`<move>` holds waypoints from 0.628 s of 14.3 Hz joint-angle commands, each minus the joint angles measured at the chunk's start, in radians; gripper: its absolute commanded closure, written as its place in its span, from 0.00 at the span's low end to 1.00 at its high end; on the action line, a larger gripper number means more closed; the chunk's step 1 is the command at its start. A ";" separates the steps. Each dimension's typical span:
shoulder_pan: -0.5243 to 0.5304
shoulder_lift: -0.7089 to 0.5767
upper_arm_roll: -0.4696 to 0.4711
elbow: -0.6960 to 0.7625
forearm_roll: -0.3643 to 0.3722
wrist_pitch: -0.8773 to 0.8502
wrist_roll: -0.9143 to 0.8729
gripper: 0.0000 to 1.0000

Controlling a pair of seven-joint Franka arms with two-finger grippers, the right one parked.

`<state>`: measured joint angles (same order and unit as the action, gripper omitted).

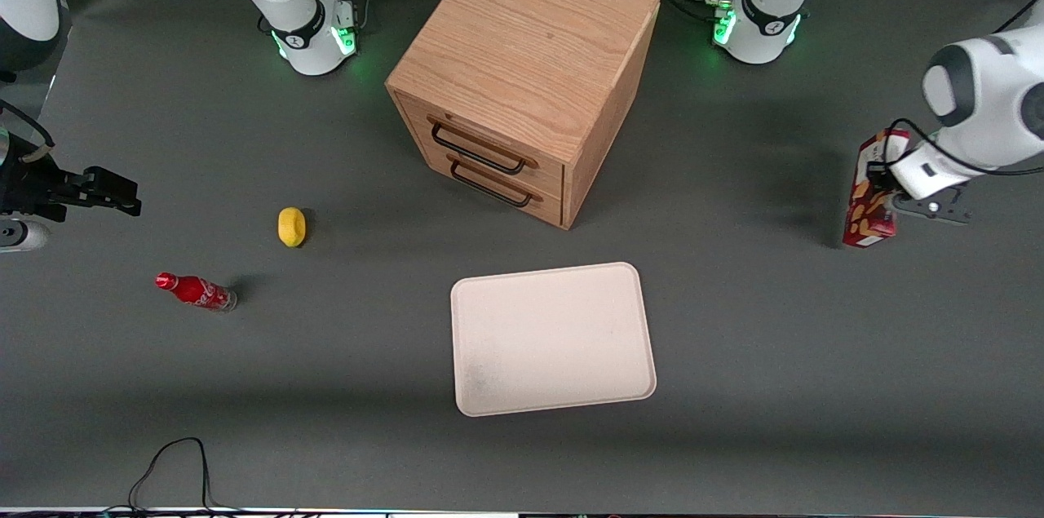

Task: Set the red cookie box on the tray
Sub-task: 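Lift the cookie box upright off the table with the left gripper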

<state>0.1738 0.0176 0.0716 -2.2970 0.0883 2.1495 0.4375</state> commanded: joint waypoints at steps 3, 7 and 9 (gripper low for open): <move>-0.028 -0.005 -0.004 0.428 -0.021 -0.515 0.001 1.00; -0.034 0.066 -0.026 0.732 -0.019 -0.774 -0.029 1.00; -0.037 0.100 -0.030 0.813 -0.019 -0.828 -0.043 1.00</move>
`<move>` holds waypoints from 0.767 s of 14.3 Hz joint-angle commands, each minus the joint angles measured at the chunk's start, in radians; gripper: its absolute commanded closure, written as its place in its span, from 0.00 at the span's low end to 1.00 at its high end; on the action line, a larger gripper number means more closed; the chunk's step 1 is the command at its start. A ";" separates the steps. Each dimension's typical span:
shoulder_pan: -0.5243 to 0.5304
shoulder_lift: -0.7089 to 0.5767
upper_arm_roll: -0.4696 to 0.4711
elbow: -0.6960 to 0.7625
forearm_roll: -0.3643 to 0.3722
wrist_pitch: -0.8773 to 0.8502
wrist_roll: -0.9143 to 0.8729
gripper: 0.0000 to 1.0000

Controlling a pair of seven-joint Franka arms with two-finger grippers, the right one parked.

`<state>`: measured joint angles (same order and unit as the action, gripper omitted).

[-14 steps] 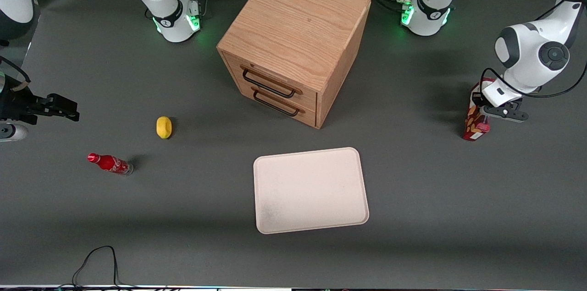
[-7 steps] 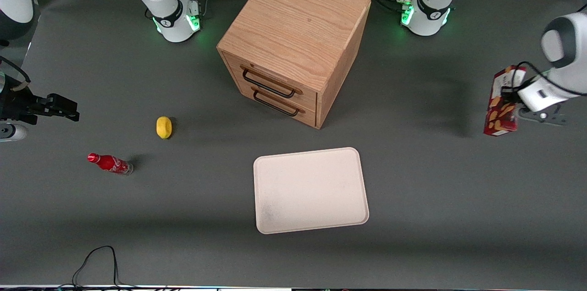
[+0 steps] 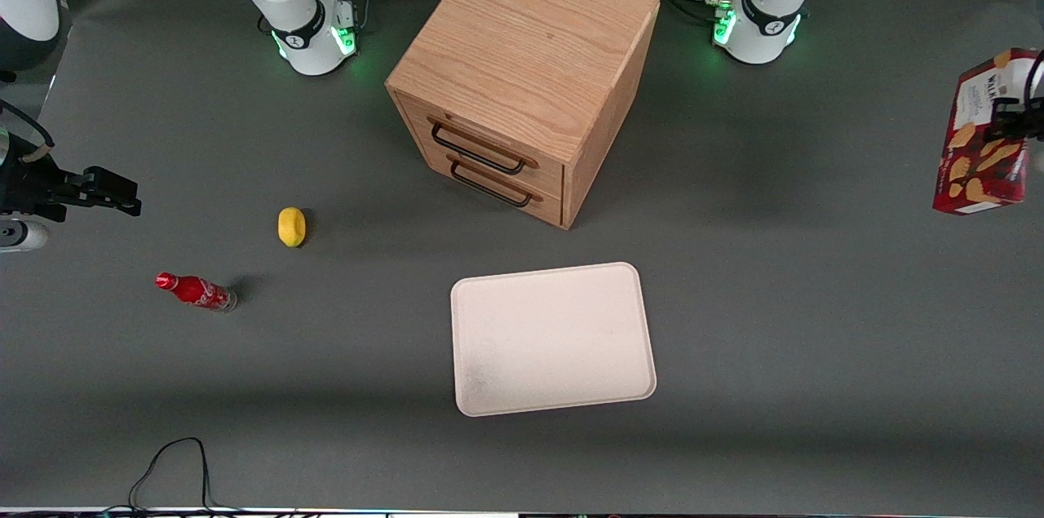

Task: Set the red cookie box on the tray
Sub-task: 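Lift the cookie box upright off the table with the left gripper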

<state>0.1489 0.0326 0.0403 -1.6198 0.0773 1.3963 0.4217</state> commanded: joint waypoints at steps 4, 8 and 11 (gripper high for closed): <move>-0.025 0.105 -0.019 0.189 -0.005 -0.103 -0.067 1.00; -0.026 0.122 -0.057 0.205 -0.005 -0.117 -0.128 1.00; -0.055 0.223 -0.127 0.355 -0.008 -0.195 -0.286 1.00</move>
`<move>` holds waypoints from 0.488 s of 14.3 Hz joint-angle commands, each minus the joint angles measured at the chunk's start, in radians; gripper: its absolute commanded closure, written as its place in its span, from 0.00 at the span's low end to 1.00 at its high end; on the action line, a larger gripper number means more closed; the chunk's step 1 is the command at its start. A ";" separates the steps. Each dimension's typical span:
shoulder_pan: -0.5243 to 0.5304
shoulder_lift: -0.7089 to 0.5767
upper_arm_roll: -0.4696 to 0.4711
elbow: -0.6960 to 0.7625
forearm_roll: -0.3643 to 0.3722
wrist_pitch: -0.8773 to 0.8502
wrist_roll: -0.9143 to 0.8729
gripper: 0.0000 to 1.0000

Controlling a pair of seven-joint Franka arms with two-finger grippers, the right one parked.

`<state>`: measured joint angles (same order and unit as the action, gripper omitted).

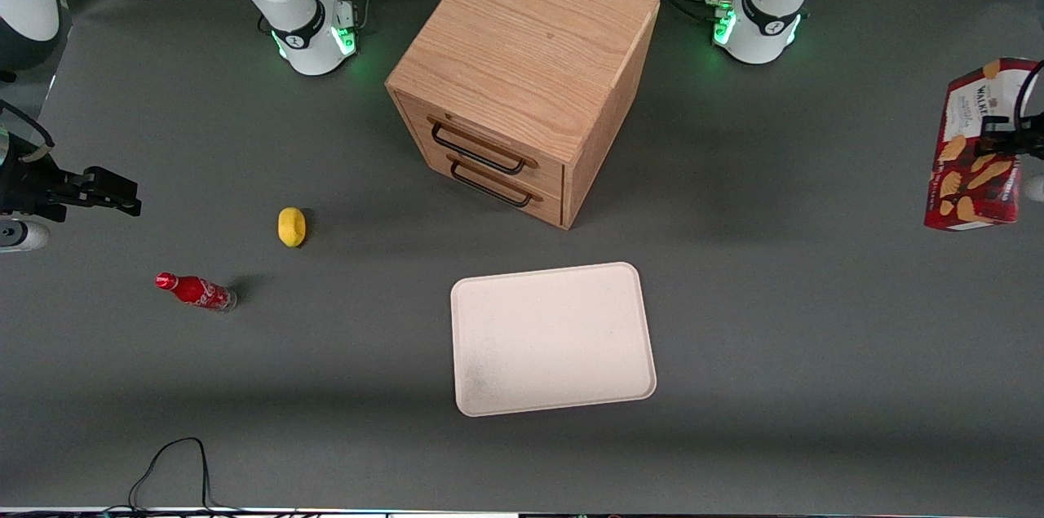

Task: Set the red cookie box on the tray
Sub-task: 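Carry the held cookie box over the white tray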

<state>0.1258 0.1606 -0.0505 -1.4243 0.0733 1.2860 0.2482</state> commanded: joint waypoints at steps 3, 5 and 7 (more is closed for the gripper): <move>-0.162 0.235 -0.063 0.339 -0.015 -0.122 -0.367 1.00; -0.248 0.327 -0.072 0.427 -0.039 -0.094 -0.545 1.00; -0.317 0.411 -0.094 0.491 -0.056 -0.027 -0.709 1.00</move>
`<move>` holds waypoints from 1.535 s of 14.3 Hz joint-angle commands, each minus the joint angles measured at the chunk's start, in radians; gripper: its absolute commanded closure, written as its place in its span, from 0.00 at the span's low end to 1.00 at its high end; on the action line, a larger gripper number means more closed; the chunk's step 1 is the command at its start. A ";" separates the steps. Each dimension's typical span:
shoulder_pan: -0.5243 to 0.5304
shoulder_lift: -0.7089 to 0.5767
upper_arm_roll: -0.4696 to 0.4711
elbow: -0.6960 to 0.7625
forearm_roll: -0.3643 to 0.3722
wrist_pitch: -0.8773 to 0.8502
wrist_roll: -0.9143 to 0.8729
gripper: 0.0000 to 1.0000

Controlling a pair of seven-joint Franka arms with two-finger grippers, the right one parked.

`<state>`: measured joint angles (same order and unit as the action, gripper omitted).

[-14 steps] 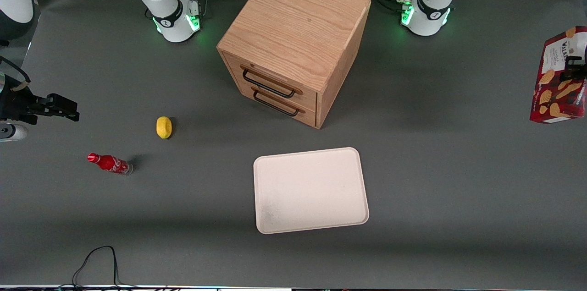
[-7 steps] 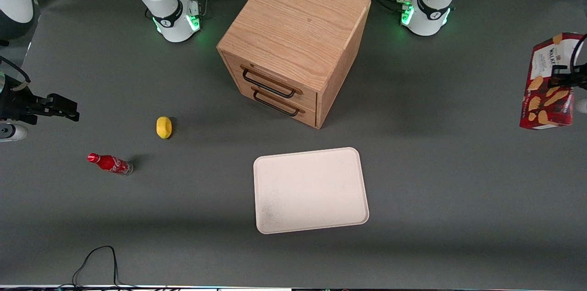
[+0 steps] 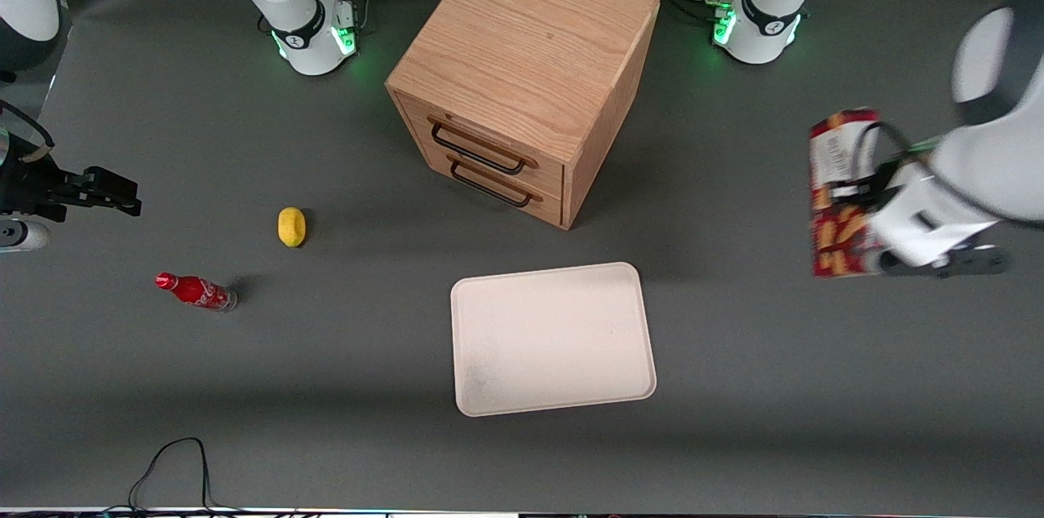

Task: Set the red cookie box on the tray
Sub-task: 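Carry the held cookie box over the white tray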

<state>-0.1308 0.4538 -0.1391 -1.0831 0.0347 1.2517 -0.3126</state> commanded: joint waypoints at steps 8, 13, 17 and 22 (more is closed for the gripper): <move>-0.177 0.316 -0.042 0.138 -0.019 0.359 -0.393 1.00; -0.217 0.381 -0.039 0.046 -0.010 0.559 -0.442 1.00; -0.228 0.394 -0.039 -0.035 0.011 0.649 -0.439 1.00; -0.228 0.416 -0.037 -0.073 0.047 0.716 -0.438 1.00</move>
<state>-0.3487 0.8772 -0.1840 -1.1346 0.0617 1.9308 -0.7306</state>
